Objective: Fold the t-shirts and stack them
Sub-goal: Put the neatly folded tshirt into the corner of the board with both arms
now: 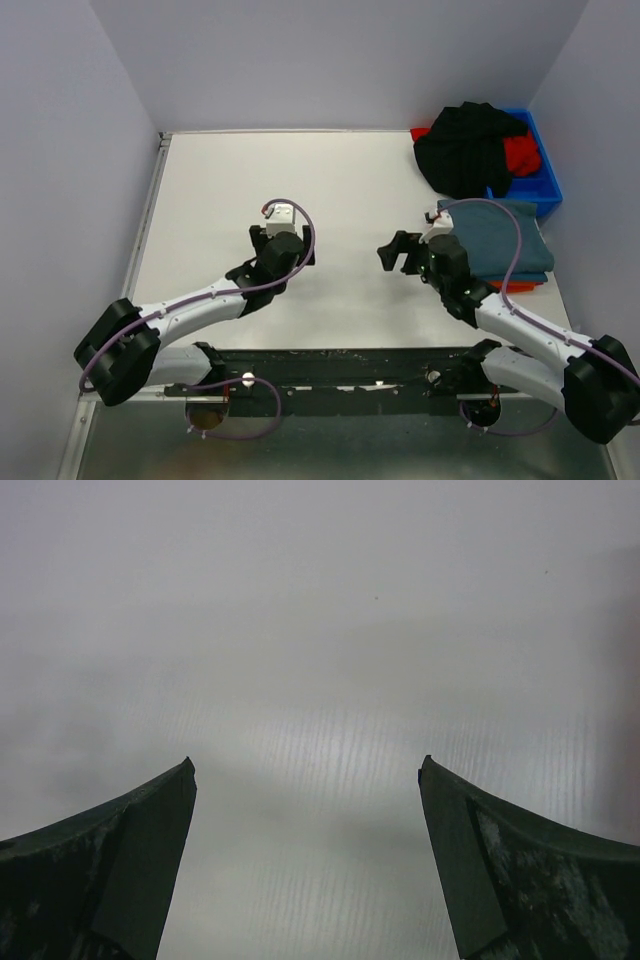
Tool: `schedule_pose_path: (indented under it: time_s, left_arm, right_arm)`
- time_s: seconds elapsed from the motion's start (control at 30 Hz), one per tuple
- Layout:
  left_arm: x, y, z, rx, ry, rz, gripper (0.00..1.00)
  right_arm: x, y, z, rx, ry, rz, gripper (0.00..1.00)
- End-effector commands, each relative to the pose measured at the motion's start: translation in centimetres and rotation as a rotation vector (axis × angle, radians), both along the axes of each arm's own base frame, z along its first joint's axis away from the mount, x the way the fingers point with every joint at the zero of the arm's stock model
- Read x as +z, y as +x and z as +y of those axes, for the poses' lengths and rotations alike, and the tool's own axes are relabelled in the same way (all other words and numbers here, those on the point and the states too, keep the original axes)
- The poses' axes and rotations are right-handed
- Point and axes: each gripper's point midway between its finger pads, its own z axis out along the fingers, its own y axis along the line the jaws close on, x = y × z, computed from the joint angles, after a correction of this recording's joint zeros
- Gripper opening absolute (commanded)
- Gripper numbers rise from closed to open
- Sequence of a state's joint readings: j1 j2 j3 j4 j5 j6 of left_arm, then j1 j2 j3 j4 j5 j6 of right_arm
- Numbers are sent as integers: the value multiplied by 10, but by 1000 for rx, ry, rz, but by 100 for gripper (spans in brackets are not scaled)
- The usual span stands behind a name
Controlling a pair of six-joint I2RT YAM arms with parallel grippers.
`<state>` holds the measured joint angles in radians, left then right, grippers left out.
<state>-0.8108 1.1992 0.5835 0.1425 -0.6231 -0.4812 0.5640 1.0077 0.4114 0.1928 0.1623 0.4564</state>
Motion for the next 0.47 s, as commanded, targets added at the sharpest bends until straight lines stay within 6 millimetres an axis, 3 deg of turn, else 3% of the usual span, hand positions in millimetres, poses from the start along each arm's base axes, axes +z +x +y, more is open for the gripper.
schedule_pose_path:
  time_s: [0.0,0.43]
  left_arm:
    - [2,7,4,55,21,9,99]
    - [1,7,3,48,22,15,99]
  right_arm:
    - [21,7,6,-5,40,-48,100]
    - [24,7,-2,-41,29,-55,100]
